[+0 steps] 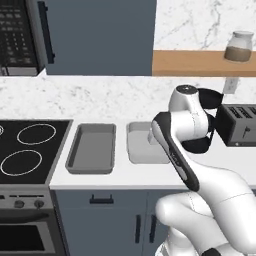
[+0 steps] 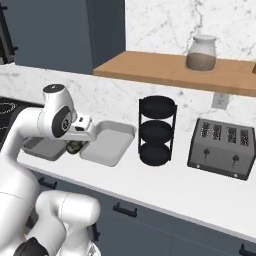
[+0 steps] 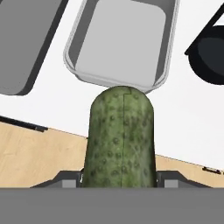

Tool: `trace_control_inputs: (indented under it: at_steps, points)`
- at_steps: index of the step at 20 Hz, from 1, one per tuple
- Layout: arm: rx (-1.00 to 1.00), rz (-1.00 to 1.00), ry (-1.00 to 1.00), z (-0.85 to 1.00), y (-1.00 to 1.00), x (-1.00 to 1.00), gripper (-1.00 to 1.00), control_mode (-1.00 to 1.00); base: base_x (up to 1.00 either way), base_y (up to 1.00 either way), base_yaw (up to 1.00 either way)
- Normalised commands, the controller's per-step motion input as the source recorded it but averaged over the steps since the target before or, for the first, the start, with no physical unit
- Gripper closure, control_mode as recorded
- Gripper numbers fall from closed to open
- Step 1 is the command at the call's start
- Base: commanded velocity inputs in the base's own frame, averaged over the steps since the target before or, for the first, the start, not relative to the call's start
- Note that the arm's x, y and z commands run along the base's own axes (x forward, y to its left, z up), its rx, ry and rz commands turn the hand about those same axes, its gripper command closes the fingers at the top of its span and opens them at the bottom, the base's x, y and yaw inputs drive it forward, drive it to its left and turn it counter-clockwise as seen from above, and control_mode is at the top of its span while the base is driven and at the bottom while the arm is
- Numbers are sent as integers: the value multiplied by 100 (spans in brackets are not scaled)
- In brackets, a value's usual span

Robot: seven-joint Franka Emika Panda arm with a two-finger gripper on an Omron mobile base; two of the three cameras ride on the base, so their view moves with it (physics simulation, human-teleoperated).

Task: Place one cucumber and one chicken drumstick in each tupperware on the nearby counter, to pack two identical lunches.

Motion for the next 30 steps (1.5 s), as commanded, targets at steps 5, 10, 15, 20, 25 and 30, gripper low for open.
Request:
trace_control_inputs:
  at_steps: [5,10,15,20,25,30]
  points:
    - [0,0,0,0,0,0,100,100,50,0,-24]
    - [0,0,0,0,0,0,100,100,79,0,-20]
    - [0,-2,0,0,1,14,100,-100,27,2,-6]
    - [0,0,1,-32,1,79,100,-100,0,0,0]
    - [0,0,12,-55,0,100,100,-100,0,0,0]
    - [0,0,22,-47,1,100,100,-100,0,0,0]
